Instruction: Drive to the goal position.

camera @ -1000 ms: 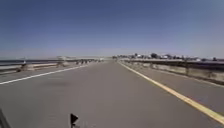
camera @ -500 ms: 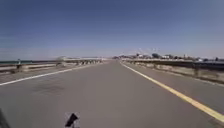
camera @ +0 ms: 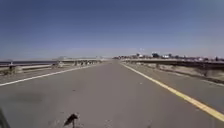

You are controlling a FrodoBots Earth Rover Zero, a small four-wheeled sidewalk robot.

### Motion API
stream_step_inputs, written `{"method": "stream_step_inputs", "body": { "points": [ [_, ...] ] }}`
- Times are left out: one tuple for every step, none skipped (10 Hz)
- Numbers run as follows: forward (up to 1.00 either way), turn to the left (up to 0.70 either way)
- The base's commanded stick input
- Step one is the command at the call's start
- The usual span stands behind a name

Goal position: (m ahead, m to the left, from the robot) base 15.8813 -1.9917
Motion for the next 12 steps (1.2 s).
{"method": "stream_step_inputs", "body": {
  "points": [
    [1.0, 0.0],
    [1.0, 0.0],
    [1.0, 0.0],
    [1.0, 0.0],
    [1.0, 0.0],
    [1.0, 0.0],
    [1.0, 0.0],
    [1.0, 0.0],
    [1.0, 0.0],
    [1.0, 0.0],
    [1.0, 0.0],
    [1.0, 0.0]
  ]
}}
